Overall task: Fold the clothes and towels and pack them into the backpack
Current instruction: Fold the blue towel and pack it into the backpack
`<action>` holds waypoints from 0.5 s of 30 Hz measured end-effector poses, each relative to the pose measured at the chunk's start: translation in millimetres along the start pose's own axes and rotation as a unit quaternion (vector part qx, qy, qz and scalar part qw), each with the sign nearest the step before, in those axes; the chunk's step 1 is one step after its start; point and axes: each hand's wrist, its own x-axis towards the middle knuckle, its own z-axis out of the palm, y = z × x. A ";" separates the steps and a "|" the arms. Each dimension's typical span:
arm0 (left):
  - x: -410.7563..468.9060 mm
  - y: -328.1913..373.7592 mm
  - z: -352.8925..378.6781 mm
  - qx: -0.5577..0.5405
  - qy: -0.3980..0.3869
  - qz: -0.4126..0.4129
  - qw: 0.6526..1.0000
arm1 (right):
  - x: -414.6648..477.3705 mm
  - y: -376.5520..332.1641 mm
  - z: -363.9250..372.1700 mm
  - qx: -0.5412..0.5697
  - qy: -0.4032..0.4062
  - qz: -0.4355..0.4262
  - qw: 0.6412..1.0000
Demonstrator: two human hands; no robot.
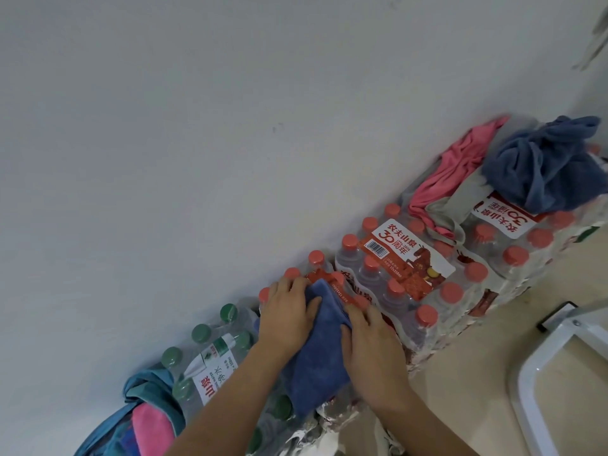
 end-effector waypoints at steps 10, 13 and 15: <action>5.5 3.8 -2.3 -0.008 -0.020 -0.028 0.999 | 4.5 1.4 -6.9 -0.003 -0.036 0.012 0.999; 9.3 6.5 -7.9 -0.049 -0.045 -0.043 0.997 | 6.0 2.7 -5.8 0.007 -0.033 0.004 0.999; 12.5 9.2 -11.4 -0.060 -0.075 -0.047 0.994 | 8.4 4.5 -9.4 0.018 -0.026 -0.003 0.999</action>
